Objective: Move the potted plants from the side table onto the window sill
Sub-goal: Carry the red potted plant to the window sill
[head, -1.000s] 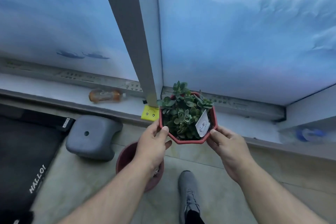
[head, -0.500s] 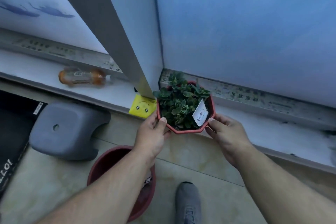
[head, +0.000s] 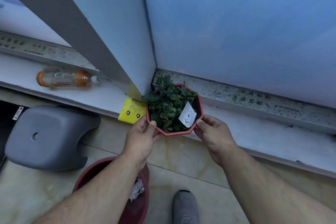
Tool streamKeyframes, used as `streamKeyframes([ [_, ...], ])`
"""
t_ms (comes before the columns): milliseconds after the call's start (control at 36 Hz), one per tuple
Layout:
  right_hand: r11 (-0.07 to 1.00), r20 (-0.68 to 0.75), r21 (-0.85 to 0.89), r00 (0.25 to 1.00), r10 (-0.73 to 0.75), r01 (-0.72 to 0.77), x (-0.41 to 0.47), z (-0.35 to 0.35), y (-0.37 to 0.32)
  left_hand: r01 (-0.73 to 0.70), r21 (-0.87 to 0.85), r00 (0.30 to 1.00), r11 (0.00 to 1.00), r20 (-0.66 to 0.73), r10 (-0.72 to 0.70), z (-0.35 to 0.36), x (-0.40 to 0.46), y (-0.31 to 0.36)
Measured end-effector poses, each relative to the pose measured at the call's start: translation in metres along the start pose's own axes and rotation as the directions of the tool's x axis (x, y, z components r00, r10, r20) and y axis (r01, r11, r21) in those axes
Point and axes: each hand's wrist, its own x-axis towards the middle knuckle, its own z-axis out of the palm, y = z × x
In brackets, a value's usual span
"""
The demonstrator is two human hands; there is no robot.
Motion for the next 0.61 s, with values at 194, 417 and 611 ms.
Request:
streamKeyframes([
  [194,0.991,-0.031,-0.131,0.999,0.025,-0.029,-0.007,0.001,-0.005,0.103,0.173,0.994,0.980,-0.051,-0.095,-0.001,-0.006,0.012],
  [417,0.959,-0.112,-0.273,0.993,0.043,-0.072,-0.067,-0.016,-0.053,0.154,0.406,0.984,0.901,-0.143,-0.104,-0.009,-0.060,0.068],
  [611,0.983,-0.147,-0.181,0.989,-0.031,0.004,-0.188,-0.039,-0.135,-0.012,0.460,1.000,0.888,0.006,0.010,0.004,-0.186,0.181],
])
